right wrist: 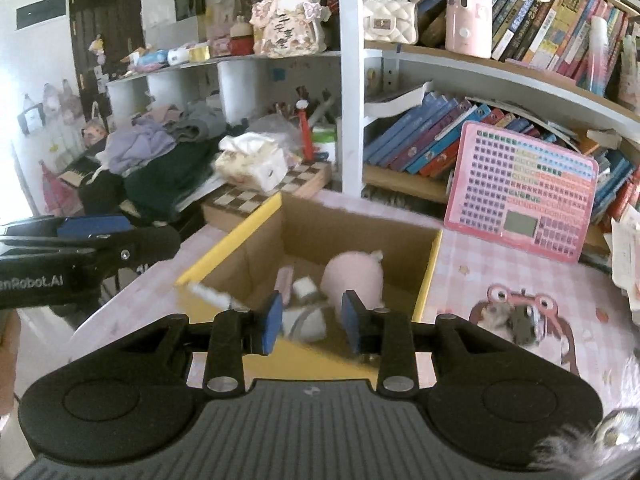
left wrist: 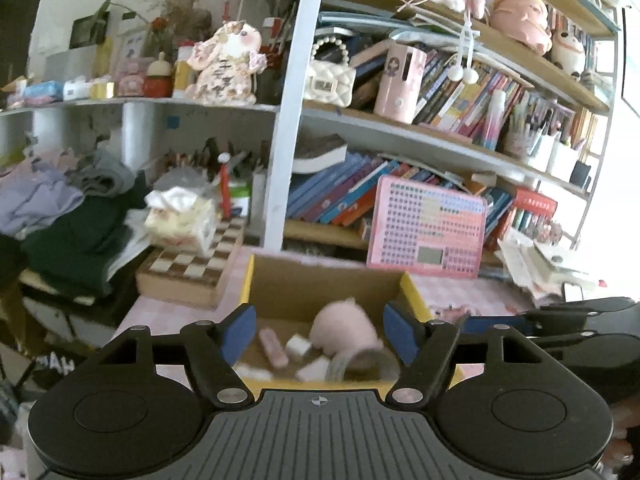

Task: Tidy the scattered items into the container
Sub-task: 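Raise both tools out of the box and move back toward the toy car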

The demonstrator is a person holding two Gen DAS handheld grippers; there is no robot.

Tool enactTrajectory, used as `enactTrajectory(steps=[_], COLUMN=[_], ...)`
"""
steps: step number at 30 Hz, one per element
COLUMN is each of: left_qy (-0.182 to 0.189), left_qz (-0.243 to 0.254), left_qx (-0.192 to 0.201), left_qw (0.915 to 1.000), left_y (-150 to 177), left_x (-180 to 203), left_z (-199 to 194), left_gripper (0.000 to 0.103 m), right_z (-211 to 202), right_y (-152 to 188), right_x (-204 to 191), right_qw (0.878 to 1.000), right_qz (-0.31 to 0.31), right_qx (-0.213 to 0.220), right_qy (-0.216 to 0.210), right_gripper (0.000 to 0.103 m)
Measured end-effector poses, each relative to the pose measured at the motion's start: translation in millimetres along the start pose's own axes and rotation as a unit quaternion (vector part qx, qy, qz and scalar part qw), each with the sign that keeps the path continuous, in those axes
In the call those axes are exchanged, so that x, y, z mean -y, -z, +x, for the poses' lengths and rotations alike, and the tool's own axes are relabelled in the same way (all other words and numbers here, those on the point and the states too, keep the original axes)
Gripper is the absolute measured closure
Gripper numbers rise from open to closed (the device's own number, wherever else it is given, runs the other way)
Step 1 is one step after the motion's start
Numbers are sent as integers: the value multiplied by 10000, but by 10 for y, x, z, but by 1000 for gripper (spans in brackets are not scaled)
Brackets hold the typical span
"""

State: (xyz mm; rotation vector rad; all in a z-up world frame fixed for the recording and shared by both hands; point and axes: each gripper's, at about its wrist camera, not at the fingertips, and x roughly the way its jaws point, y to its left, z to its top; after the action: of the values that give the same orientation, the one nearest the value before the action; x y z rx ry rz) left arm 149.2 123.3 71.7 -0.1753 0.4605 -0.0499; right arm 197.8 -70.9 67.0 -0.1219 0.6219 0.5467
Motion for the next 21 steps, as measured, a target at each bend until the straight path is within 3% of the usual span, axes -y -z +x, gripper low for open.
enactTrajectory(steps=[5, 10, 15, 21], left_qy=[-62, -173, -212, -209], left_qz=[19, 371, 599, 394], left_qx=[-187, -480, -746, -1120], left_qw=[9998, 9980, 9952, 9927], left_y=[250, 566, 860, 1136], left_x=[22, 102, 192, 271], left_z=[-264, -412, -519, -551], left_gripper=[26, 25, 25, 22], right_z=[-253, -421, -497, -615], right_y=[304, 715, 1117, 1400], right_x=[-119, -208, -200, -155], right_qw=[9998, 9987, 9967, 9914], right_qz=[-116, -273, 85, 608], right_qx=[-105, -305, -653, -833], right_qy=[94, 319, 475, 804], right_gripper=[72, 67, 63, 49])
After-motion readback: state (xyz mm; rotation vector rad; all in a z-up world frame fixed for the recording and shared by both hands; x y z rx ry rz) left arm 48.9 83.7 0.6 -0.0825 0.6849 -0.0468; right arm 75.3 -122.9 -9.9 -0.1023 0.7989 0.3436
